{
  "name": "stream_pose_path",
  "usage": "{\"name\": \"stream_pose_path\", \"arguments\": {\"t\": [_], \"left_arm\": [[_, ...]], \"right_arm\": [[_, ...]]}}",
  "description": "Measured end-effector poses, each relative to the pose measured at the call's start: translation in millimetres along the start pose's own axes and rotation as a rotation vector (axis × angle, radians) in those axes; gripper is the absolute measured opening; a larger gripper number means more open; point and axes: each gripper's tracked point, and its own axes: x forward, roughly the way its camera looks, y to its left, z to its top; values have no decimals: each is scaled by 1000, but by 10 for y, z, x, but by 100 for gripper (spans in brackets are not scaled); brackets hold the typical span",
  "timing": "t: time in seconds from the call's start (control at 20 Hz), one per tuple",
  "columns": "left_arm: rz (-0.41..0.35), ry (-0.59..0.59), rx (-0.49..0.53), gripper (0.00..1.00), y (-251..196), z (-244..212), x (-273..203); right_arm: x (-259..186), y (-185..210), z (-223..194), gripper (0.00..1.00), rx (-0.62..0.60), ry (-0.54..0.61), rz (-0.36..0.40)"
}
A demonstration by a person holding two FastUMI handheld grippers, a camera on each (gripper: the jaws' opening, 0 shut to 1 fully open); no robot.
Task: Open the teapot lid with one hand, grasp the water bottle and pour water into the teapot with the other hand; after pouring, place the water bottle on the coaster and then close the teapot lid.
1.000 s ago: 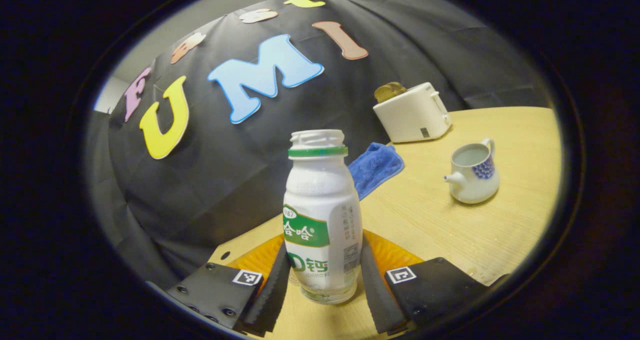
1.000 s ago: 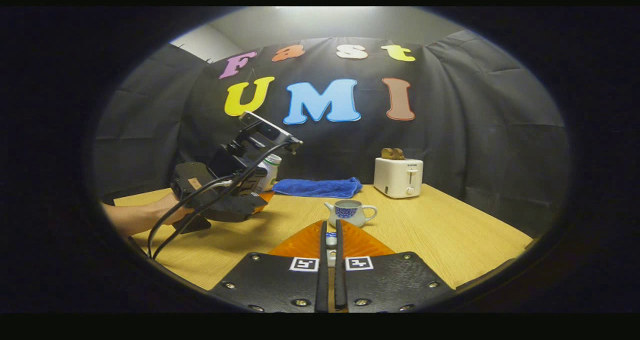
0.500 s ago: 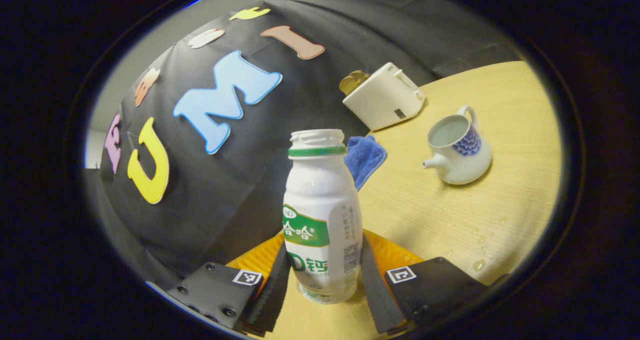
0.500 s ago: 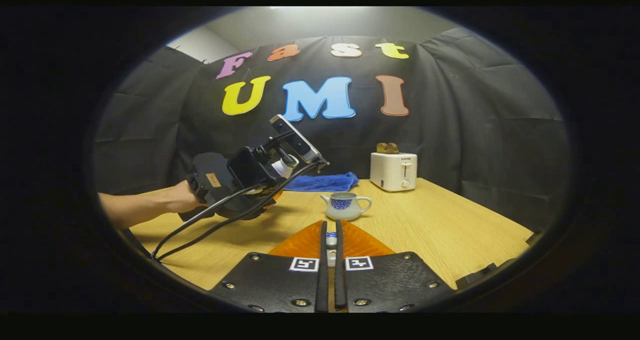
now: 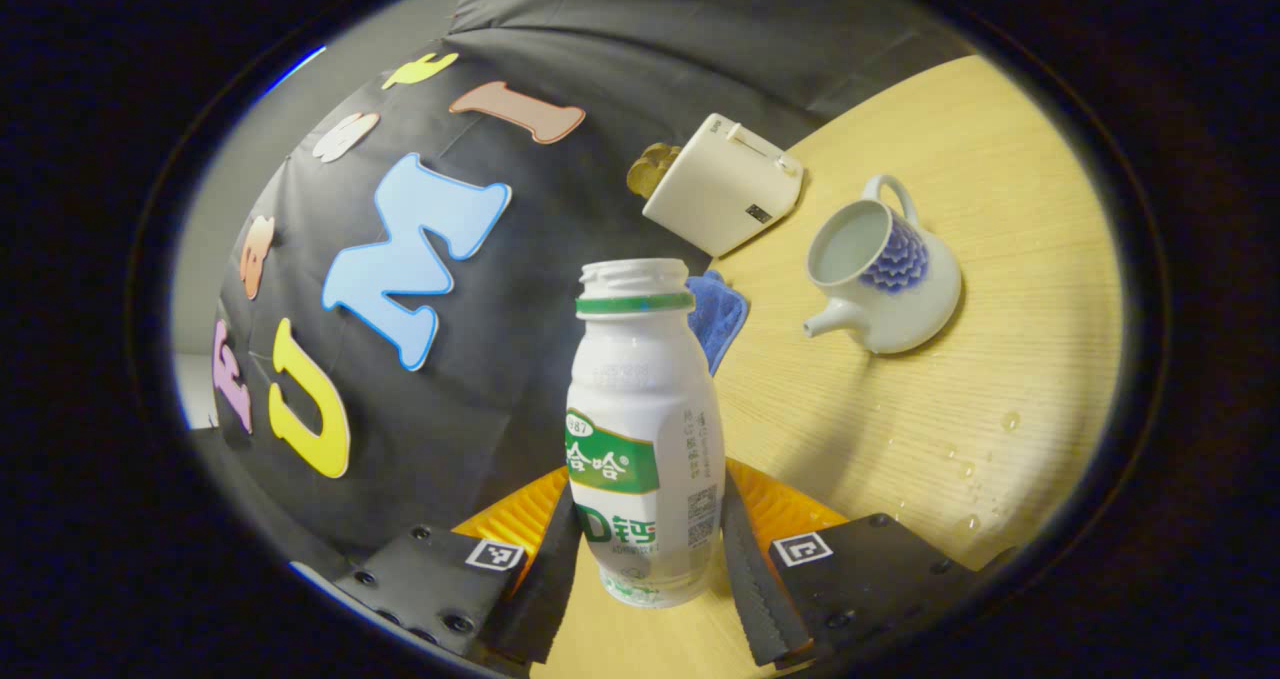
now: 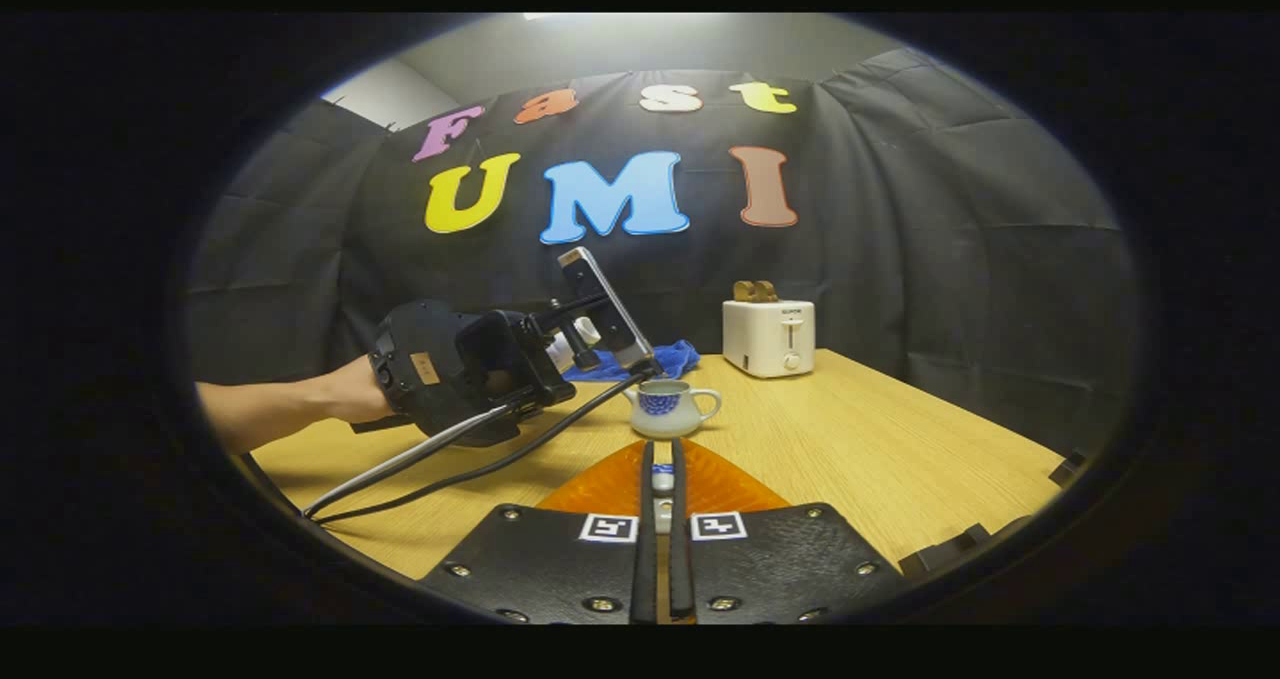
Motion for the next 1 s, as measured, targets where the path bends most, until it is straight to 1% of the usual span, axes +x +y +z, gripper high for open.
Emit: {"name": "stream_pose_path", "arguments": {"t": [0.05, 0.1, 0.15, 0.2, 0.35, 0.4, 0.45, 0.6, 0.65, 0.7, 0.75, 0.9, 1.0], "left_arm": [[0, 5, 28, 82, -12, 7, 13], [-14, 15, 55, 76, -54, -5, 29], [-25, 20, 73, 82, -94, 6, 49], [-32, 20, 90, 76, -120, 17, 66], [-34, 10, 155, 75, -161, 94, 14], [-32, 6, 172, 69, -186, 117, -2], [-32, 6, 189, 75, -204, 116, -43], [-34, 8, 230, 75, -229, 124, -65], [-31, 9, 244, 69, -225, 120, -56], [-27, 11, 261, 75, -230, 128, -58], [-26, 13, 277, 75, -238, 132, -66], [-25, 11, 320, 69, -258, 166, -89], [-23, 10, 349, 69, -269, 195, -93]], "right_arm": [[-7, -15, -16, 22, 5, 1, -2], [-10, -28, -8, 22, 10, 2, -3], [-12, -38, -27, 5, 13, 4, -5], [-16, -54, -23, 5, 18, 2, -8], [-23, -83, -44, 5, 38, 0, -11], [-22, -91, -44, 5, 41, 0, -12], [-28, -102, -44, 5, 42, 0, -14], [-35, -137, -41, 5, 48, -1, -17], [-36, -143, -47, 5, 50, -1, -18], [-31, -147, -43, 5, 51, -1, -18], [-45, -147, -56, 5, 52, 1, -18], [-57, -151, -46, 5, 56, -1, -18], [-67, -154, -46, 5, 59, -2, -18]]}}
